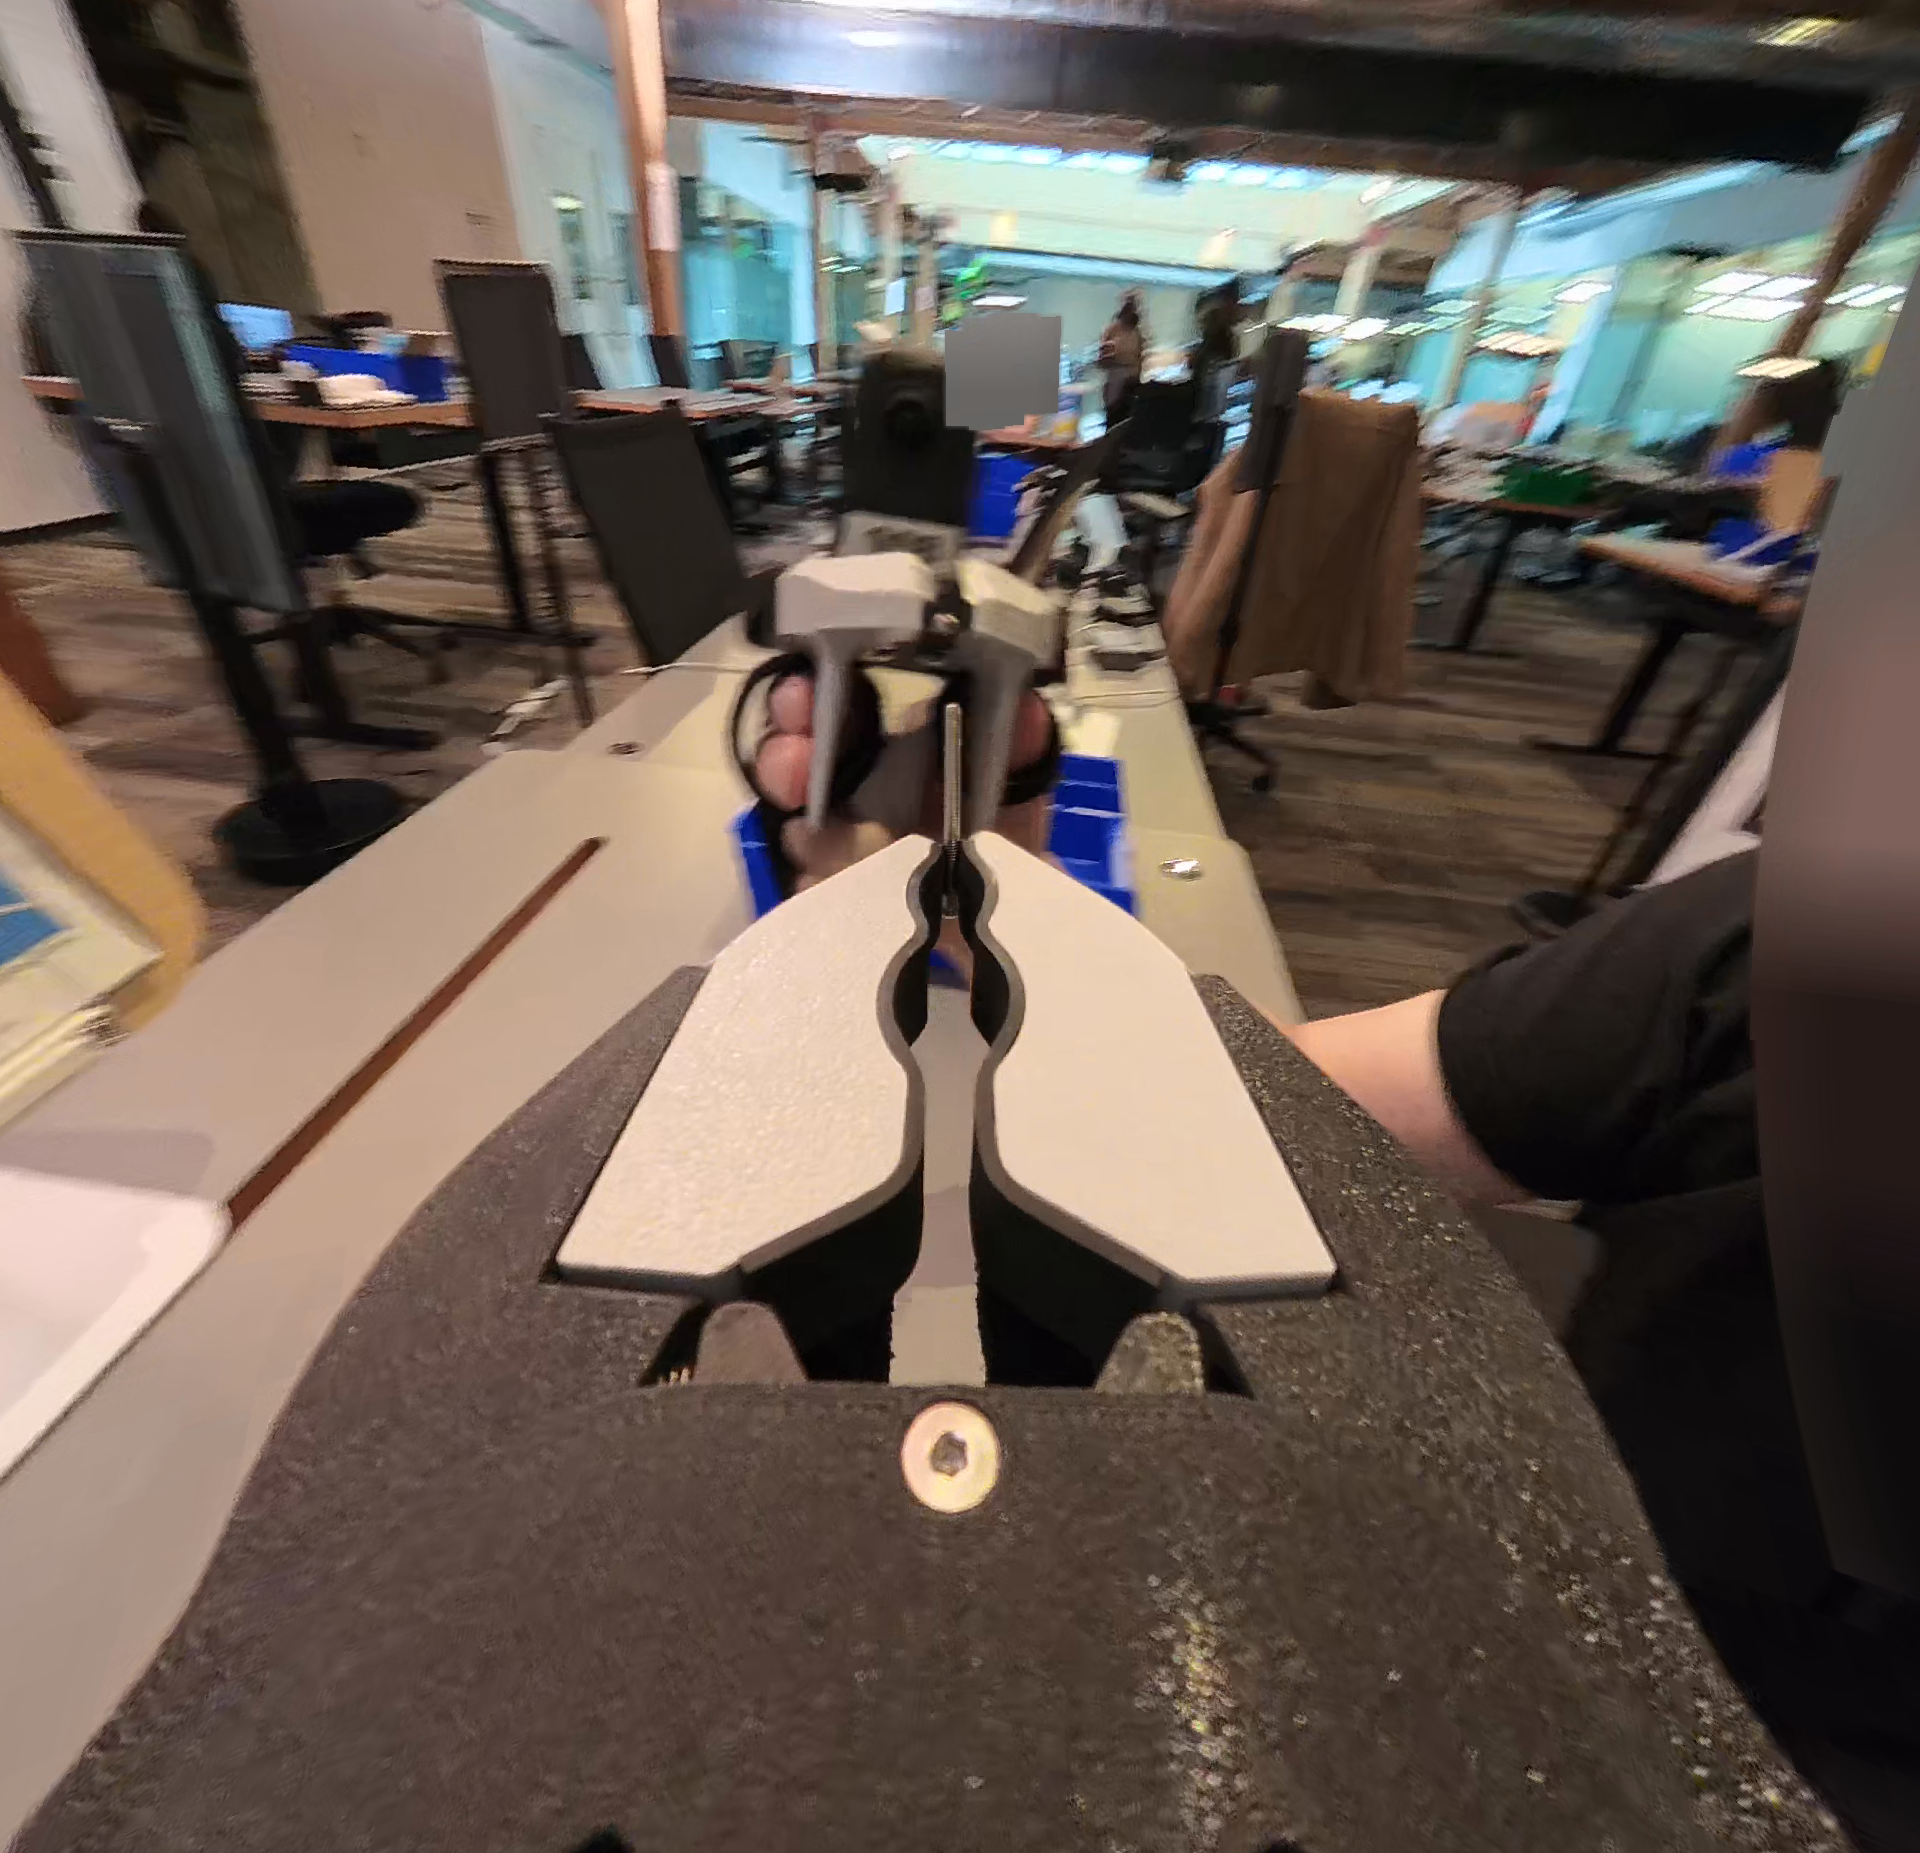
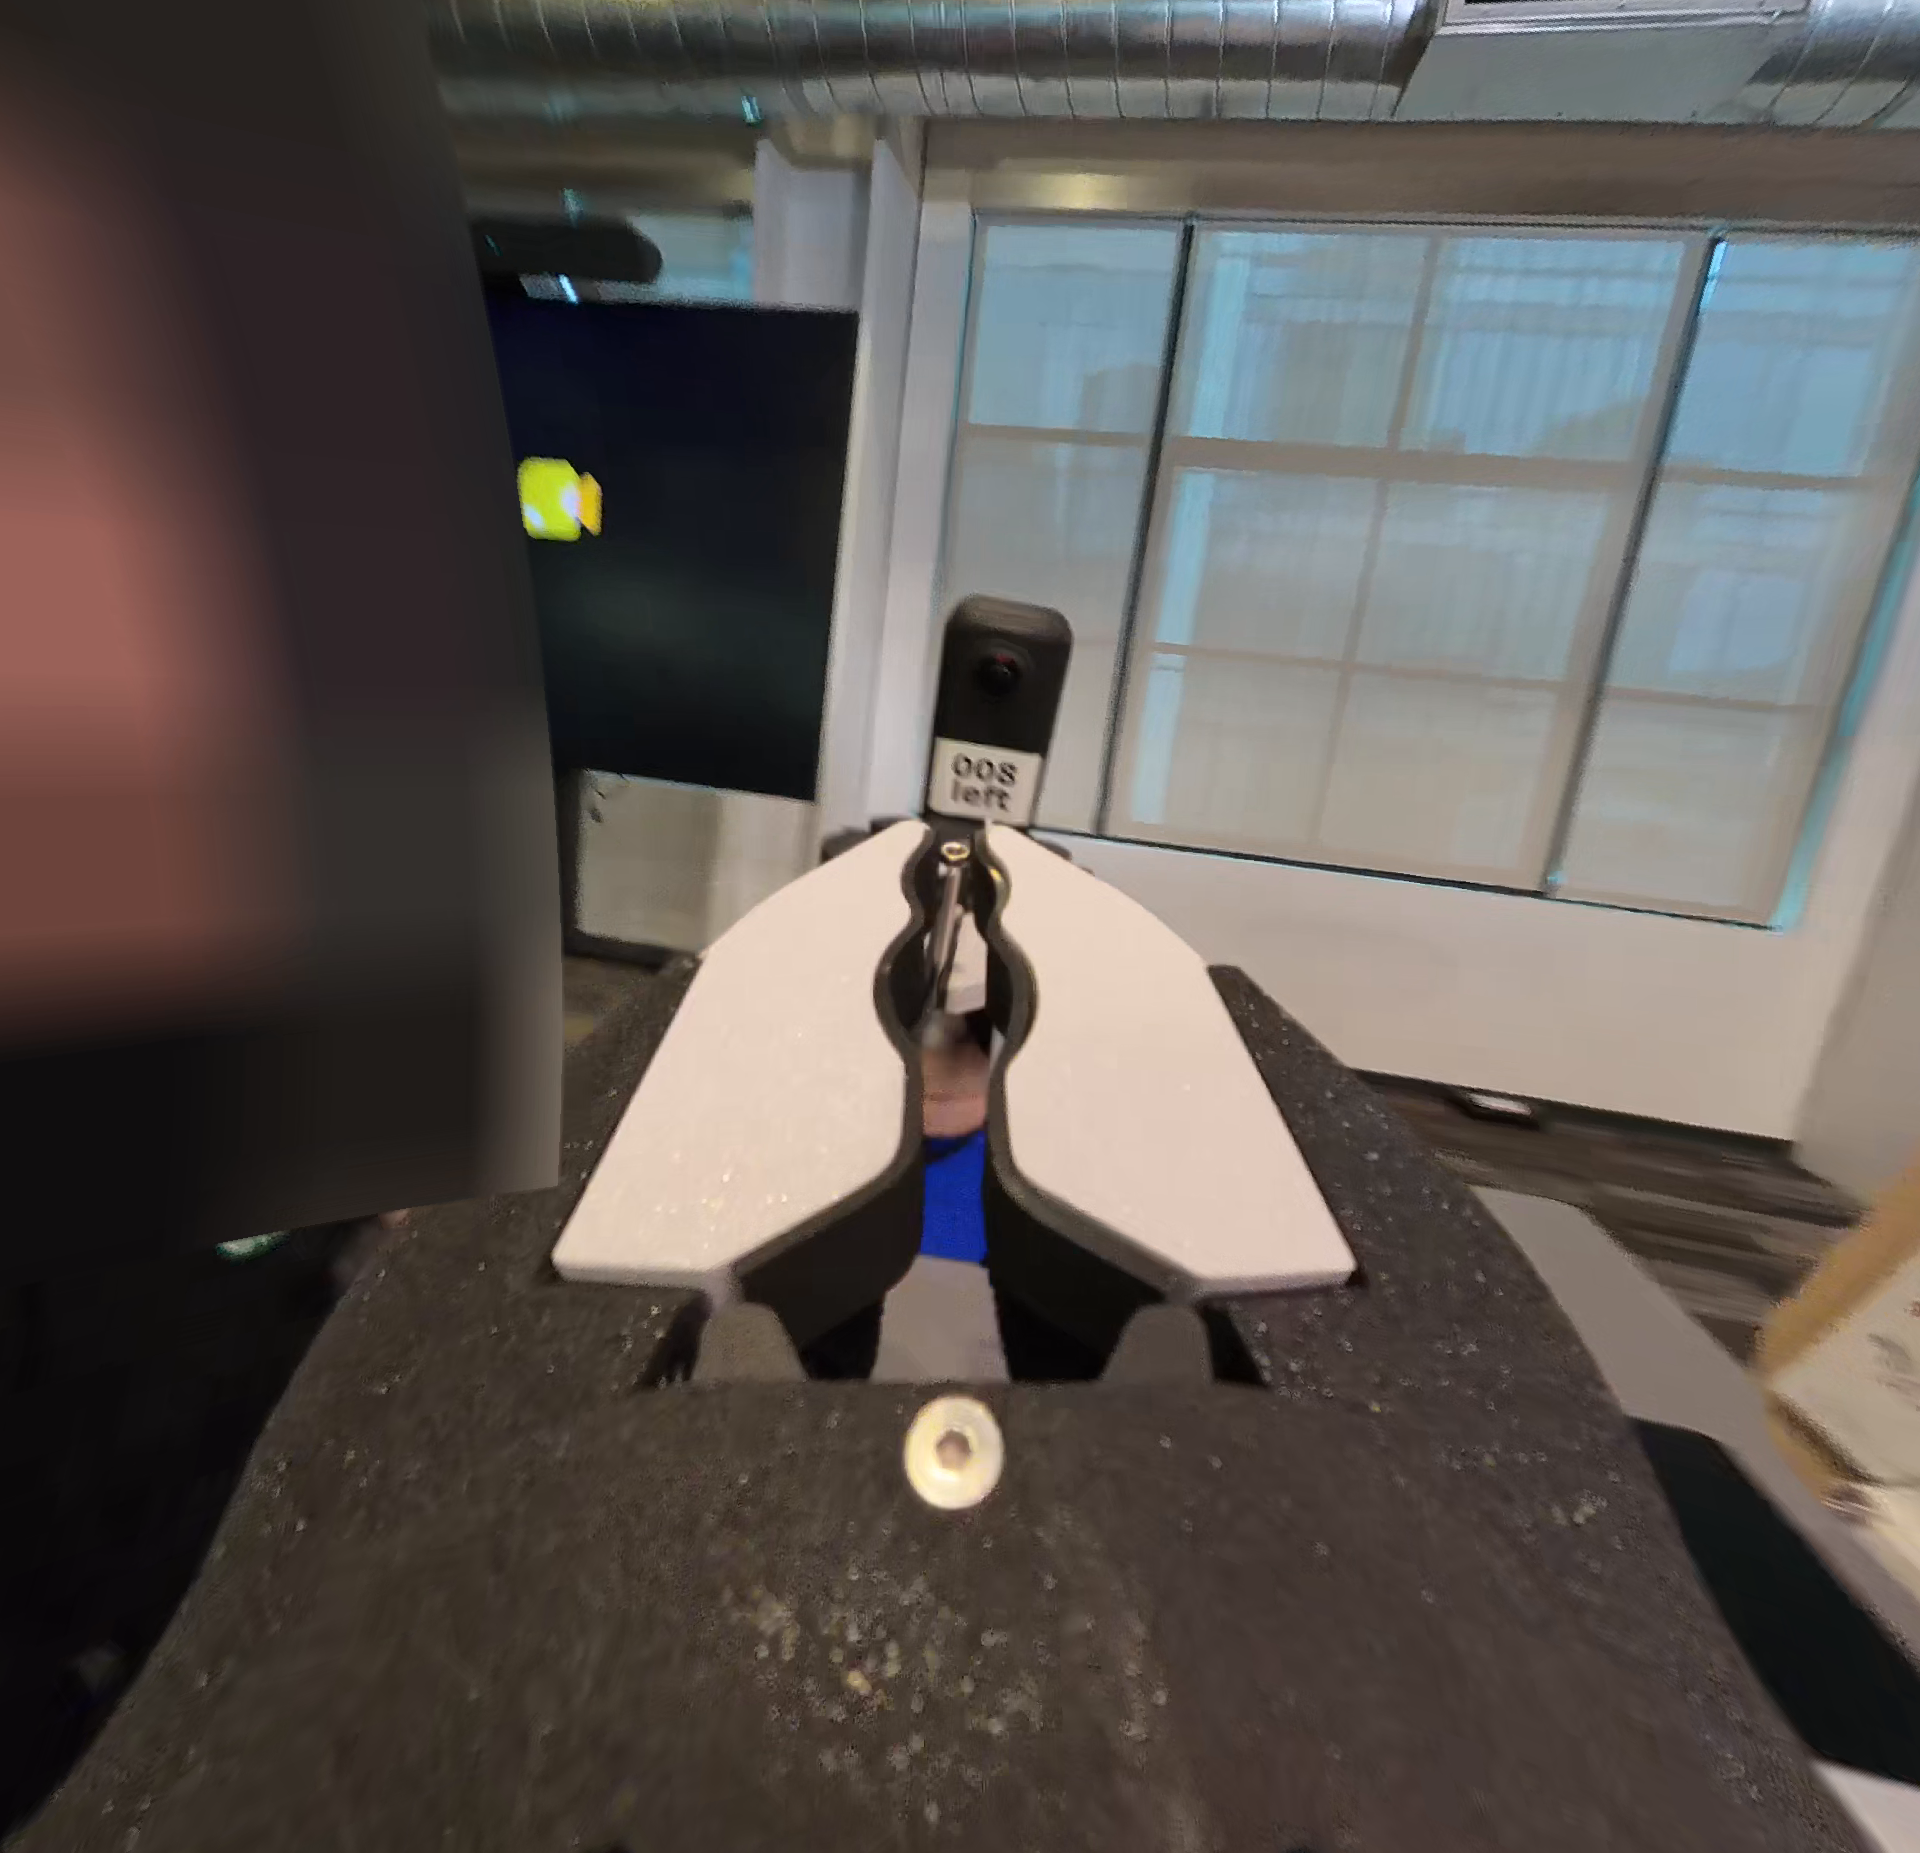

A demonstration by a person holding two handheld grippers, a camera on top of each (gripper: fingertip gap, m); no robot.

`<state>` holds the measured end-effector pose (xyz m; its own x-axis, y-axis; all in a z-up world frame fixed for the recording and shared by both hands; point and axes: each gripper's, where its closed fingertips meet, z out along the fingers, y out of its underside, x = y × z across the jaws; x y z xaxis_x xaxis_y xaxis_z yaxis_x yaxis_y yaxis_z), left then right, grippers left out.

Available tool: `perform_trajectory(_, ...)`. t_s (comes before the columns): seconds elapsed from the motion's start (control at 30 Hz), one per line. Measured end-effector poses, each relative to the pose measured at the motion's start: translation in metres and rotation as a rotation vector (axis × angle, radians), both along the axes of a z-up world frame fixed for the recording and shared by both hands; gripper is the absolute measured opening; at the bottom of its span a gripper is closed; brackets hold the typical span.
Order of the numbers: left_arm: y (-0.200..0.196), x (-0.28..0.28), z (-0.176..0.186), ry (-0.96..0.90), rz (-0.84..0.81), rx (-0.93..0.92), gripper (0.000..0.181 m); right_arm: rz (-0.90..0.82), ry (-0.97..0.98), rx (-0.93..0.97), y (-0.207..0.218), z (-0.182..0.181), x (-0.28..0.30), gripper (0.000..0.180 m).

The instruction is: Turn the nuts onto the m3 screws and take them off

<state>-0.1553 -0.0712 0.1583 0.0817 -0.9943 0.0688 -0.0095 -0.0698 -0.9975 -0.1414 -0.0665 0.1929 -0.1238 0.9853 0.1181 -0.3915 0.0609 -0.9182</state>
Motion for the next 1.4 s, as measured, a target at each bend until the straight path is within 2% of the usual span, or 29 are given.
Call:
perform_trajectory(0.03,0.004,-0.003,0.0,0.006,0.033,0.014,0.002,-0.05,-0.022,0.054,0.0,-0.003,0.0,0.005)
perform_trajectory(0.1,0.011,-0.01,0.001,0.015,0.086,0.04,0.002,-0.127,-0.081,0.176,-0.004,-0.011,-0.001,0.006)
perform_trajectory(0.27,0.011,-0.021,0.009,-0.002,0.122,0.068,0.002,-0.19,-0.159,0.403,-0.028,-0.019,-0.001,0.005)
perform_trajectory(0.43,0.006,-0.028,0.015,-0.012,0.134,0.099,0.002,-0.218,-0.214,0.49,-0.042,-0.022,-0.001,0.005)
perform_trajectory(0.6,0.002,-0.029,0.018,-0.027,0.115,0.094,0.002,-0.312,-0.337,0.479,-0.035,-0.025,0.008,0.005)
perform_trajectory(0.73,-0.001,-0.025,0.016,-0.026,0.083,0.078,0.002,-0.422,-0.506,0.378,-0.026,-0.034,0.049,0.005)
perform_trajectory(0.83,-0.004,-0.02,0.015,-0.024,0.058,0.071,0.002,-0.583,-0.687,0.259,-0.017,-0.058,0.114,0.005)
perform_trajectory(0.97,-0.008,-0.012,0.01,-0.007,0.03,0.068,0.002,-0.822,-0.951,-0.016,-0.013,-0.115,0.234,0.005)
perform_trajectory(1.03,-0.009,-0.008,0.009,0.0,0.024,0.066,0.002,-0.879,-1.063,-0.184,-0.021,-0.153,0.29,0.005)
perform_trajectory(1.2,-0.01,0.003,0.001,0.03,0.008,0.052,0.002,-0.859,-1.263,-0.513,-0.046,-0.243,0.366,0.006)
perform_trajectory(1.3,-0.016,0.011,-0.003,0.047,-0.021,0.05,0.002,-0.797,-1.393,-0.594,-0.051,-0.284,0.38,0.006)
perform_trajectory(1.4,-0.02,0.015,-0.004,0.061,-0.027,0.06,0.002,-0.743,-1.477,-0.631,-0.05,-0.31,0.385,0.006)
